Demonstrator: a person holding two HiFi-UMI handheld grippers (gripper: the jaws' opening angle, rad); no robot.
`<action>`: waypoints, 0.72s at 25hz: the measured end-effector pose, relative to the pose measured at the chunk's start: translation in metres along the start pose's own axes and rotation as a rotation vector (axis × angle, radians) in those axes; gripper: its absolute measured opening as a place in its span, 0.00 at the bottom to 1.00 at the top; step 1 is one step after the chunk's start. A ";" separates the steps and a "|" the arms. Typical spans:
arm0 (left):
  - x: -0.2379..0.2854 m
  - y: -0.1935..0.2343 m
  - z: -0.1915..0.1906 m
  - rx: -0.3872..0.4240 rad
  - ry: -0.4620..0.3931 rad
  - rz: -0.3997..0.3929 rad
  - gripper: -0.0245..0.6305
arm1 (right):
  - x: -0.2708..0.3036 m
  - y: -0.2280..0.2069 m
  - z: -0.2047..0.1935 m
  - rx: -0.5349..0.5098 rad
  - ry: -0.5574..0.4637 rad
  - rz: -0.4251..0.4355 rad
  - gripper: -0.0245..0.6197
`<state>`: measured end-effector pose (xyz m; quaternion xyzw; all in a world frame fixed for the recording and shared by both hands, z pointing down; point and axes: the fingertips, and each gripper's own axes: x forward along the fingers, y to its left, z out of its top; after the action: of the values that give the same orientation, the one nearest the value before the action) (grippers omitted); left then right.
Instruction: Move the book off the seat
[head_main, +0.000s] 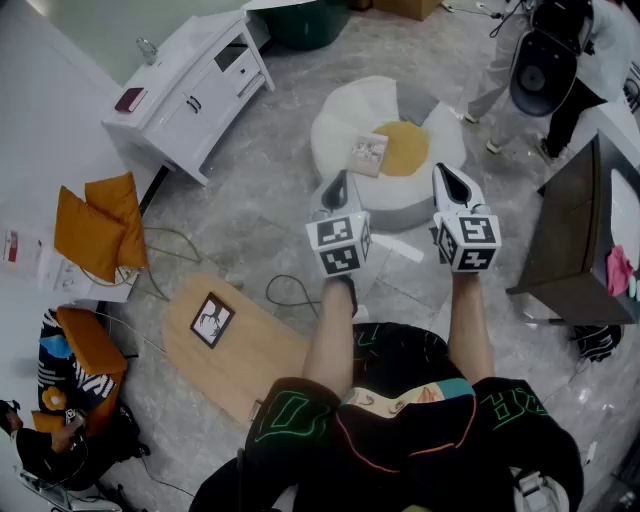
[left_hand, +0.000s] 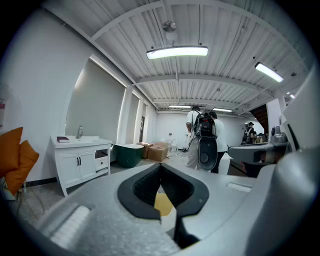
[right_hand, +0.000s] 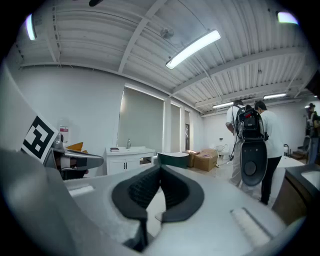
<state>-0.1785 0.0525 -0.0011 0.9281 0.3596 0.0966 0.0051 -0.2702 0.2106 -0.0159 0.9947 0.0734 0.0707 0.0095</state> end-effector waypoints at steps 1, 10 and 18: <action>-0.002 -0.005 -0.002 0.001 0.004 -0.003 0.05 | -0.004 -0.002 -0.002 -0.003 0.001 0.005 0.04; -0.009 -0.026 -0.003 -0.035 0.001 0.004 0.05 | -0.022 -0.023 0.001 0.057 -0.046 0.034 0.04; 0.003 -0.020 -0.017 0.017 0.072 0.062 0.05 | -0.021 -0.047 -0.004 0.147 -0.061 0.041 0.04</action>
<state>-0.1931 0.0680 0.0146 0.9346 0.3316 0.1272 -0.0188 -0.2980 0.2537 -0.0164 0.9957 0.0580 0.0348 -0.0627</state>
